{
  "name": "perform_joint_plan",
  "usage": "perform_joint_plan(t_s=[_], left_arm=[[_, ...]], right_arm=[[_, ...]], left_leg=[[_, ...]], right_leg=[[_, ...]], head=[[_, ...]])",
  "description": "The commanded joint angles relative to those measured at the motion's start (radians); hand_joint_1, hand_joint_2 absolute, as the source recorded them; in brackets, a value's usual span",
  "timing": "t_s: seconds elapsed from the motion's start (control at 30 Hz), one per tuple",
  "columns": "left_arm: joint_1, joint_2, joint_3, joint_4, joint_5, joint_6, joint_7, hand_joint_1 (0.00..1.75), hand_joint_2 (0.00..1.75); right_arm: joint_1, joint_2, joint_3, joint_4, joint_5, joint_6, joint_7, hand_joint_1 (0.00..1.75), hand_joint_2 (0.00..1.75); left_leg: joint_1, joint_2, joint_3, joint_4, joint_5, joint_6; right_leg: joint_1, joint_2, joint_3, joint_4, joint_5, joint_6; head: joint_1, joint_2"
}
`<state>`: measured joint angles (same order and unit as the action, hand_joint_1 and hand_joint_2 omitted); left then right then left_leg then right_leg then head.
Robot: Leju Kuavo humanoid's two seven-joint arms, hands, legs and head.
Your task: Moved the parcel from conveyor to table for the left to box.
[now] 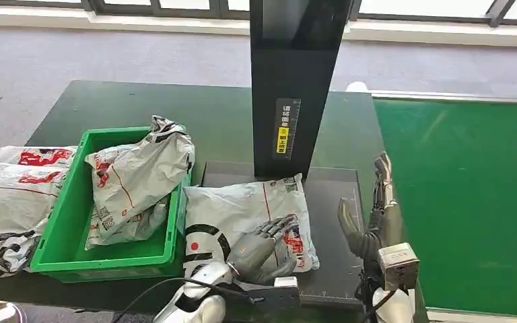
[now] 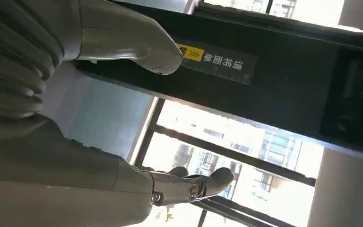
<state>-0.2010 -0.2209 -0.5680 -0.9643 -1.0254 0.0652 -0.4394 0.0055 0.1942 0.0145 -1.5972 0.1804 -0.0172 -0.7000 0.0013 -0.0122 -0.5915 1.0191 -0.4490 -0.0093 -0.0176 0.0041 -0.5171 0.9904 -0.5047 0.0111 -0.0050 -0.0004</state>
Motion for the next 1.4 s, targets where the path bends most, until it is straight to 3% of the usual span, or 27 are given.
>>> perform_joint_plan(t_s=[0.03,0.23,0.27,0.4,0.43,0.47,0.63,1.4], left_arm=[[-0.096,-0.003,-0.079,0.322,-0.053,-0.037,0.072,0.0,0.0],[-0.108,-0.005,-0.085,0.378,-0.061,-0.062,0.078,0.0,0.0],[-0.109,-0.002,-0.087,0.395,-0.061,-0.066,0.076,0.0,1.75],[-0.117,-0.003,-0.082,0.407,-0.062,-0.016,0.054,0.02,1.75],[-0.117,-0.003,-0.082,0.407,-0.062,-0.016,0.054,0.1,1.75],[-0.119,-0.001,-0.077,0.384,-0.072,0.062,0.043,1.75,1.75],[-0.102,0.005,-0.023,0.238,-0.058,0.194,0.042,1.75,1.75],[-0.097,0.007,-0.02,0.22,-0.058,0.197,0.042,1.75,1.75]], right_arm=[[-0.11,0.02,-0.02,0.147,0.001,0.007,0.002,0.0,1.75],[-0.133,0.01,-0.009,0.175,-0.01,-0.005,0.002,0.0,1.75],[-0.146,0.005,-0.006,0.19,-0.014,-0.012,0.002,0.0,1.75],[-0.157,-0.008,0.008,0.206,-0.031,-0.035,0.002,0.0,1.75],[-0.157,-0.008,0.008,0.206,-0.031,-0.035,0.002,0.0,1.75],[-0.153,-0.016,0.015,0.202,-0.044,-0.048,0.002,0.0,1.75],[-0.135,-0.025,0.023,0.18,-0.059,-0.067,0.002,0.0,1.75],[-0.131,-0.026,0.024,0.177,-0.059,-0.068,0.002,0.0,1.75]], left_leg=[[0.0,0.003,0.003,-0.003,0.001,-0.001],[0.0,0.003,0.004,-0.004,0.002,0.0],[0.0,0.003,0.005,-0.005,0.002,0.0],[0.0,0.002,0.006,-0.004,0.002,0.0],[0.0,0.003,0.006,-0.005,0.003,0.0],[0.0,0.0,0.007,-0.002,0.001,0.0],[0.0,0.001,0.005,-0.004,0.004,0.001],[0.001,-0.001,0.003,-0.002,0.003,0.0]], right_leg=[[0.0,0.001,0.002,-0.003,0.002,-0.001],[0.0,0.001,0.004,-0.004,0.002,-0.001],[0.0,0.001,0.005,-0.005,0.003,-0.001],[0.0,0.002,0.005,-0.003,0.003,-0.001],[0.0,0.002,0.005,-0.005,0.004,-0.001],[0.0,0.0,0.007,-0.002,0.002,0.0],[0.0,-0.001,0.004,-0.004,0.004,0.0],[0.001,-0.002,0.004,-0.002,0.002,0.0]], head=[[0.0,0.0],[0.0,0.0],[0.0,0.0],[0.0,0.0],[0.0,0.0],[0.0,0.0],[0.0,0.0],[0.0,0.0]])
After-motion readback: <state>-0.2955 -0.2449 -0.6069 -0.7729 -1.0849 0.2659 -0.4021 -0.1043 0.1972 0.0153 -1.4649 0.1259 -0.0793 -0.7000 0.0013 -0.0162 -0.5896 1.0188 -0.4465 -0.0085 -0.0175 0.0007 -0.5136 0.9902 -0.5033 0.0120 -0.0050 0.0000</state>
